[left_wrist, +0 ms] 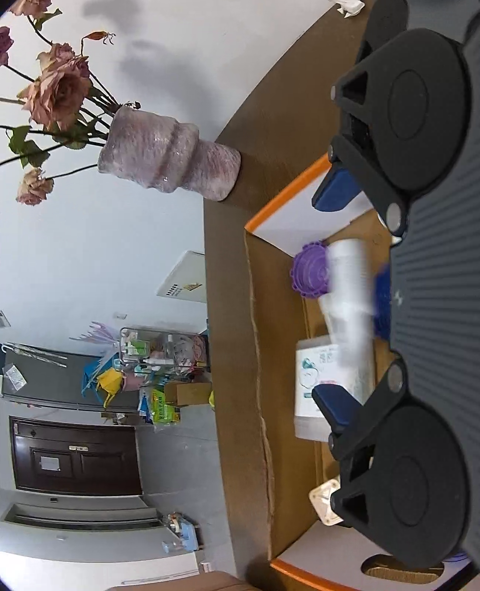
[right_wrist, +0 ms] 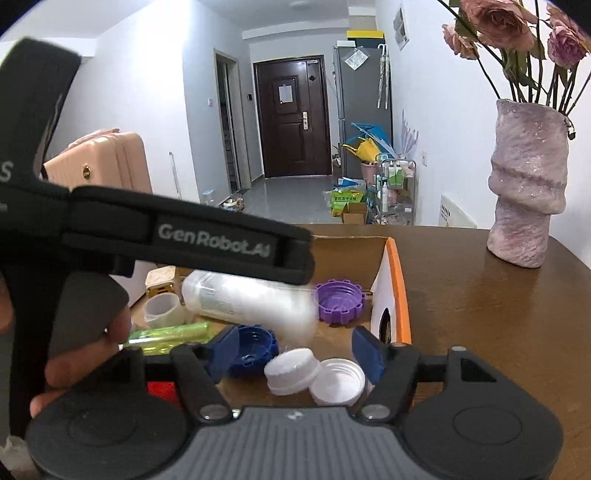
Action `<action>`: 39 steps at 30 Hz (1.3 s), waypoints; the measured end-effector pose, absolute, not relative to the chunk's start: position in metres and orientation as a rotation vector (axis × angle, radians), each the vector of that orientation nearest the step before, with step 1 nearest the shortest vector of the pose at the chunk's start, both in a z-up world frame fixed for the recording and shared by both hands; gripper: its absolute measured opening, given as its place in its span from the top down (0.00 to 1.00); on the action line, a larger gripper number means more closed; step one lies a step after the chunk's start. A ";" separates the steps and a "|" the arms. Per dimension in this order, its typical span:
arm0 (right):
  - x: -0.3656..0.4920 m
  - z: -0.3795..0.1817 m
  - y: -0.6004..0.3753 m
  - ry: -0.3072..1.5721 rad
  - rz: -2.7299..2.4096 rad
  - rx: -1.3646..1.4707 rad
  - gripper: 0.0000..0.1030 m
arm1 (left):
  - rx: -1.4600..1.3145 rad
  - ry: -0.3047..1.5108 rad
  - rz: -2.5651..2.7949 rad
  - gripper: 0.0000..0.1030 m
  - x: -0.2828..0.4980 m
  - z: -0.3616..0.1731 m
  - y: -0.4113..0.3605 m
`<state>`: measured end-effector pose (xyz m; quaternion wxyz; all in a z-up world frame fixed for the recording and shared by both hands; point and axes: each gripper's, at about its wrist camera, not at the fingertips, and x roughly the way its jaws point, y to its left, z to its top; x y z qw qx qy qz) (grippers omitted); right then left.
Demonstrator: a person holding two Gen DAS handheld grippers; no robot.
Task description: Organize rigid objects
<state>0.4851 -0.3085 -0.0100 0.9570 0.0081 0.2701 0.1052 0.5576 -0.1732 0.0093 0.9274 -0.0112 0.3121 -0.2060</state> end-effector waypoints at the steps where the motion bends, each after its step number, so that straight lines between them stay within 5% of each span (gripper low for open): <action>1: 0.484 -0.010 -0.309 0.543 0.208 0.023 0.35 | -0.028 0.637 -0.427 0.01 0.557 0.009 -0.172; 11: 0.461 0.014 -0.302 0.510 0.190 0.041 0.34 | 0.008 0.574 -0.399 0.00 0.514 0.047 -0.145; 23: 0.349 0.088 -0.275 0.395 0.192 -0.030 0.21 | -0.031 0.462 -0.288 0.00 0.372 0.104 -0.053; 39: 0.175 0.106 -0.253 0.285 0.213 0.002 0.05 | -0.008 0.338 -0.221 0.00 0.166 0.095 0.006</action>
